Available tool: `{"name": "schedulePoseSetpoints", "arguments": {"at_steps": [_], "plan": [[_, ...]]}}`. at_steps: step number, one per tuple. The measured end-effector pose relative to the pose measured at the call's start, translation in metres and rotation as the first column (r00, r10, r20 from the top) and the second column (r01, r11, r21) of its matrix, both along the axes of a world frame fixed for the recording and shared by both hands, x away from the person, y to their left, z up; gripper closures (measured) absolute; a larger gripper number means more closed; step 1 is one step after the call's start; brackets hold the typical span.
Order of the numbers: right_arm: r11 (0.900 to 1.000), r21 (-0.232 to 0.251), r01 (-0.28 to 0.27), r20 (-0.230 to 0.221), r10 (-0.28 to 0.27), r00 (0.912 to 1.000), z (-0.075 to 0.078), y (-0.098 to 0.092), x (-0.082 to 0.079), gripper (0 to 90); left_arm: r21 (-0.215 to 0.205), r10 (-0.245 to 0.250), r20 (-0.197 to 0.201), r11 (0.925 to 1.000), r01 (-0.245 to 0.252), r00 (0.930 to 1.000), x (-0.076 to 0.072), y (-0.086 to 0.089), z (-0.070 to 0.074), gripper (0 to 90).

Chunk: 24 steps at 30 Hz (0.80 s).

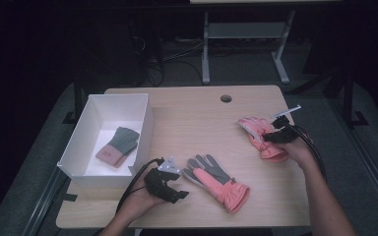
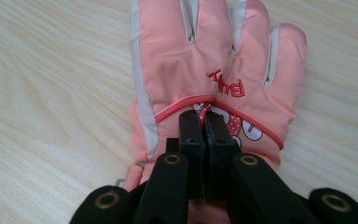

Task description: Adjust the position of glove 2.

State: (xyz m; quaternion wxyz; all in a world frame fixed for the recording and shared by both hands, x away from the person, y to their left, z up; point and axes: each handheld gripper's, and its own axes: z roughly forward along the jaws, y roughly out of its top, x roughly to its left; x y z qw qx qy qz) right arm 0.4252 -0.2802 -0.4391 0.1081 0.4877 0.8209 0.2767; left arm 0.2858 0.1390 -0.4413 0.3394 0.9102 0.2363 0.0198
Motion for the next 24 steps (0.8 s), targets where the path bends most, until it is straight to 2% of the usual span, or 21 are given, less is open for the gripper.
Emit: {"name": "schedulePoseSetpoints", "arguments": {"at_steps": [8,14,24], "plan": [[0.999,0.053,-0.001,0.023,0.0,0.9997,0.013,-0.003,-0.009,88.9,-0.004,-0.001,0.003,1.0,0.001,1.0,0.0,0.0,0.001,27.5],[0.998,0.065,-0.021,0.05,0.018,0.9986,0.027,0.002,-0.019,88.9,0.002,-0.002,0.006,1.0,0.002,1.0,-0.001,0.0,0.001,27.5],[0.992,0.109,-0.068,0.075,0.06,0.9954,0.05,0.009,-0.05,88.9,0.017,-0.008,0.013,0.9998,0.008,0.9999,-0.001,0.001,0.002,27.0]]}}
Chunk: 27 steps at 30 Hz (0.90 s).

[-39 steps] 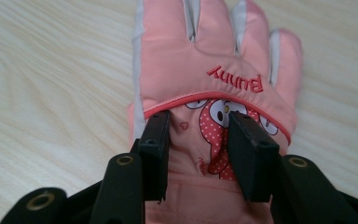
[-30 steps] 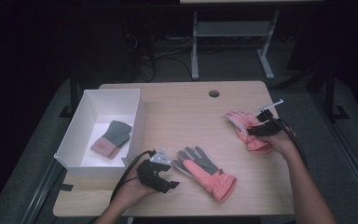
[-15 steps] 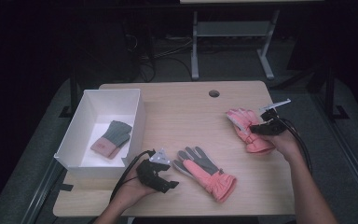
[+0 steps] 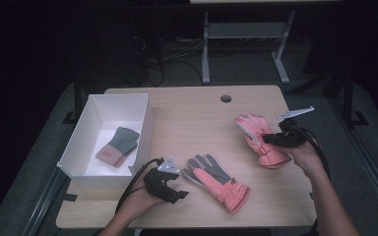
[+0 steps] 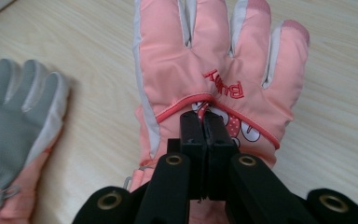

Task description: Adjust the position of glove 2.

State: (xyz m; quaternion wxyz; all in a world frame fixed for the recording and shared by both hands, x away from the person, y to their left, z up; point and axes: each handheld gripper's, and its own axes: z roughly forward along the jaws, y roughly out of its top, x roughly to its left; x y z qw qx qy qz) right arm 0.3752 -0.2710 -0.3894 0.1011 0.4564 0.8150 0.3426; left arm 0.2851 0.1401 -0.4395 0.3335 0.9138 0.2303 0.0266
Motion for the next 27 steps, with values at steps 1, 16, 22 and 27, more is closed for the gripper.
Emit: {"name": "schedulePoseSetpoints", "arguments": {"at_steps": [1,16,22,27], "plan": [[1.0,0.0,0.0,0.0,0.0,1.0,0.0,0.0,0.0,88.9,0.003,-0.004,0.002,1.0,0.004,1.0,0.0,0.0,0.0,27.0],[0.994,0.044,-0.099,-0.007,0.099,0.995,0.02,0.022,-0.036,88.8,0.009,0.009,0.012,0.9999,-0.009,0.9999,0.0,0.002,0.002,23.4],[0.988,0.062,-0.144,-0.014,0.145,0.9893,0.026,0.037,-0.045,88.8,-0.003,0.024,0.017,0.9997,-0.024,0.9996,0.0,0.001,0.002,22.2],[0.978,0.065,-0.198,-0.023,0.2,0.9796,0.03,0.055,-0.053,88.8,-0.003,0.025,0.019,0.9997,-0.025,0.9995,-0.001,0.001,0.001,22.1]]}}
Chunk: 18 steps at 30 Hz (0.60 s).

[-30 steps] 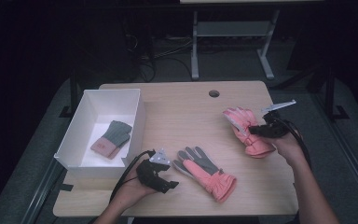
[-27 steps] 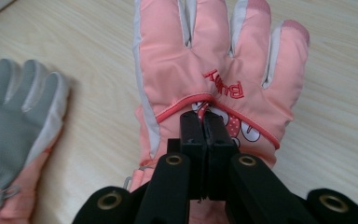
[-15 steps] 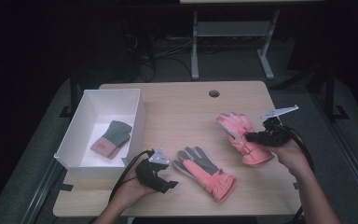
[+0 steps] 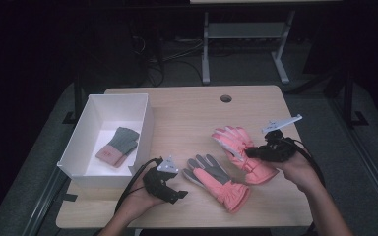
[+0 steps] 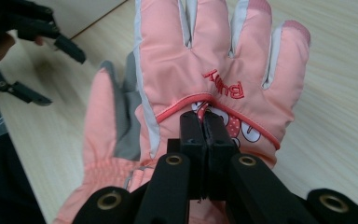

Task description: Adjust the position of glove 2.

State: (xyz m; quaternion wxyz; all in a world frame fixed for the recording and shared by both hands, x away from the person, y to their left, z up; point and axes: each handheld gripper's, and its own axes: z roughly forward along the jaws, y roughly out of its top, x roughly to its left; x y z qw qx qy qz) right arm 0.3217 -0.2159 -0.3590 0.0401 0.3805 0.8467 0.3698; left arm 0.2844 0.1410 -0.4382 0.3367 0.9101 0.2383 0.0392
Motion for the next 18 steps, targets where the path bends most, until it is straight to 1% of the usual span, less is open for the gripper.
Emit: {"name": "schedulePoseSetpoints", "arguments": {"at_steps": [1,2,3,4,6,7,8,12,14,16,18], "plan": [[1.0,-0.004,-0.013,0.001,0.013,0.9999,0.0,0.003,-0.001,88.8,-0.002,0.0,0.002,1.0,0.0,1.0,0.0,0.0,0.0,22.1],[1.0,0.003,-0.022,-0.006,0.022,0.9997,0.0,0.007,-0.003,88.8,-0.002,0.0,0.002,1.0,0.0,1.0,0.0,0.0,0.0,22.0],[1.0,0.003,-0.022,-0.006,0.022,0.9997,0.0,0.007,-0.003,88.8,-0.002,0.0,0.002,1.0,0.0,1.0,0.0,0.0,0.0,22.0],[0.999,0.005,-0.038,-0.004,0.038,0.9993,0.0,0.01,-0.004,88.7,0.0,0.0,0.001,1.0,0.0,1.0,0.0,0.0,0.001,22.0],[0.997,0.014,-0.071,-0.018,0.071,0.9973,0.0,0.019,-0.007,88.7,-0.002,0.001,0.0,1.0,-0.001,1.0,0.0,-0.001,0.001,21.9],[0.997,0.014,-0.071,-0.018,0.071,0.9973,0.0,0.019,-0.007,88.7,-0.002,0.001,0.0,1.0,-0.001,1.0,0.0,-0.001,0.001,21.8],[0.997,0.012,-0.083,-0.012,0.083,0.9965,0.0,0.022,-0.007,88.8,-0.004,0.001,-0.001,1.0,-0.001,1.0,-0.001,-0.001,0.0,21.8],[0.993,0.012,-0.118,-0.023,0.118,0.9927,-0.001,0.033,-0.012,88.7,-0.002,0.003,-0.002,1.0,-0.003,1.0,-0.001,-0.001,0.0,21.7],[0.989,0.006,-0.147,-0.027,0.147,0.9888,-0.002,0.042,-0.015,88.7,-0.003,0.003,0.0,1.0,-0.003,1.0,-0.001,-0.001,0.0,21.6],[0.988,0.01,-0.153,-0.033,0.154,0.9876,-0.002,0.044,-0.016,88.8,-0.006,0.004,-0.001,1.0,-0.004,1.0,-0.002,-0.002,0.0,21.6],[0.985,0.008,-0.175,-0.036,0.175,0.9838,-0.003,0.048,-0.017,88.7,-0.005,0.003,-0.003,1.0,-0.003,1.0,-0.002,-0.003,0.0,21.5]]}}
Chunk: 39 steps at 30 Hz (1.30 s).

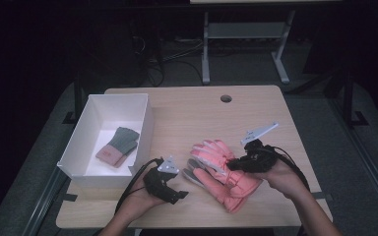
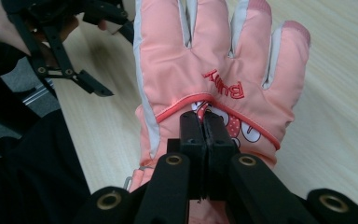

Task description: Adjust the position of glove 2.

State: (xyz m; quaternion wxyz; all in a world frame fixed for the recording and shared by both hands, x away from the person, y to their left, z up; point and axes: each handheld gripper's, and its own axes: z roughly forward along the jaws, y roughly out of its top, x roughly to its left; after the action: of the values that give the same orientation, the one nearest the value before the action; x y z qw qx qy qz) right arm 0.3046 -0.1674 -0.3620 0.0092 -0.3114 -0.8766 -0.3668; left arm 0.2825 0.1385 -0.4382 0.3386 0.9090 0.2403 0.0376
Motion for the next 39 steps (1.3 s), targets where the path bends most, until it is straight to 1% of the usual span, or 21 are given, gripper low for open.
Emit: {"name": "schedulePoseSetpoints", "arguments": {"at_steps": [8,15,17,18,19,20,21,22,23,25,26,28,29,30,31,32,33,34,36,38,39], "plan": [[0.998,-0.028,-0.053,-0.012,0.053,0.9985,-0.009,0.017,-0.002,88.7,0.003,-0.002,0.004,1.0,0.002,1.0,-0.001,0.0,0.0,21.4],[0.997,-0.044,-0.058,-0.024,0.057,0.9981,-0.02,0.023,0.001,87.6,0.008,-0.012,0.007,0.9999,0.012,0.9999,-0.001,-0.002,-0.001,21.5],[0.998,-0.043,-0.055,-0.032,0.054,0.998,-0.025,0.025,0.002,82.5,0.011,-0.013,0.007,0.9999,0.013,0.9999,-0.001,-0.003,0.0,21.4],[0.998,-0.039,-0.051,-0.038,0.05,0.998,-0.026,0.025,0.003,76.8,0.012,-0.016,0.006,0.9998,0.016,0.9999,-0.001,-0.003,0.0,21.4],[0.998,-0.039,-0.051,-0.038,0.05,0.998,-0.026,0.025,0.003,76.8,0.012,-0.016,0.006,0.9998,0.016,0.9999,-0.001,-0.003,0.0,21.4],[0.998,-0.039,-0.042,-0.024,0.041,0.9989,-0.027,0.025,0.003,65.6,0.01,-0.015,0.008,0.9998,0.015,0.9999,-0.002,-0.003,-0.001,21.5],[0.998,-0.039,-0.042,-0.024,0.041,0.9989,-0.027,0.025,0.003,65.6,0.011,-0.012,0.007,0.9999,0.012,0.9999,-0.002,-0.003,-0.001,21.5],[0.998,-0.037,-0.046,-0.015,0.046,0.9988,-0.026,0.024,0.003,61.8,0.01,-0.011,0.008,0.9999,0.011,0.9999,-0.002,-0.003,-0.001,21.5],[0.999,-0.01,-0.042,0.004,0.042,0.9991,-0.022,0.021,0.002,59.5,0.01,-0.007,0.007,0.9999,0.007,0.9999,-0.002,-0.003,-0.001,21.6],[0.999,-0.002,-0.043,0.015,0.043,0.999,-0.02,0.019,0.002,59.4,0.003,0.001,0.0,1.0,-0.001,1.0,-0.002,-0.003,-0.001,22.0],[0.999,0.017,-0.034,0.038,0.033,0.9987,-0.015,0.013,0.002,65.8,0.005,0.0,0.004,1.0,0.0,1.0,-0.002,-0.003,0.0,25.3],[1.0,0.017,-0.024,0.069,0.022,0.9974,-0.013,0.007,0.002,74.5,0.012,-0.006,0.002,0.9999,0.006,1.0,-0.003,-0.002,0.001,33.1],[1.0,0.017,-0.024,0.069,0.022,0.9974,-0.013,0.007,0.002,74.5,0.012,-0.006,0.002,0.9999,0.006,1.0,-0.003,-0.002,0.001,37.2],[1.0,0.023,-0.017,0.076,0.015,0.997,-0.013,0.003,0.002,79.6,0.0,0.005,0.003,1.0,-0.005,1.0,-0.003,-0.003,0.002,37.2],[1.0,0.017,-0.006,0.092,0.004,0.9957,-0.012,-0.002,0.002,86.0,0.01,-0.005,0.006,0.9999,0.005,1.0,-0.003,-0.002,0.004,44.0],[1.0,0.023,-0.002,0.102,0.0,0.9947,-0.013,-0.005,0.002,89.7,-0.009,0.0,-0.005,1.0,0.0,1.0,-0.004,-0.003,0.005,50.6],[1.0,0.022,0.008,0.103,-0.01,0.9947,-0.013,-0.009,0.002,90.0,-0.021,0.003,-0.013,0.9998,-0.003,0.9999,-0.004,-0.003,0.006,58.0],[1.0,0.006,0.023,0.116,-0.024,0.993,-0.017,-0.018,0.001,90.0,-0.031,-0.018,-0.029,0.9994,0.017,0.9994,-0.005,-0.003,0.008,74.2],[0.999,-0.001,0.044,0.12,-0.044,0.9919,-0.023,-0.027,0.001,90.0,-0.038,-0.017,-0.033,0.9992,0.016,0.9993,-0.006,-0.005,0.008,86.8],[0.998,-0.003,0.068,0.113,-0.068,0.9913,-0.029,-0.035,0.001,90.0,-0.049,-0.022,-0.05,0.9986,0.02,0.9985,-0.008,-0.008,0.008,89.5],[0.998,-0.003,0.068,0.113,-0.068,0.9913,-0.029,-0.035,0.001,90.0,-0.037,-0.037,-0.05,0.9987,0.035,0.9981,-0.009,-0.009,0.008,89.5]]}}
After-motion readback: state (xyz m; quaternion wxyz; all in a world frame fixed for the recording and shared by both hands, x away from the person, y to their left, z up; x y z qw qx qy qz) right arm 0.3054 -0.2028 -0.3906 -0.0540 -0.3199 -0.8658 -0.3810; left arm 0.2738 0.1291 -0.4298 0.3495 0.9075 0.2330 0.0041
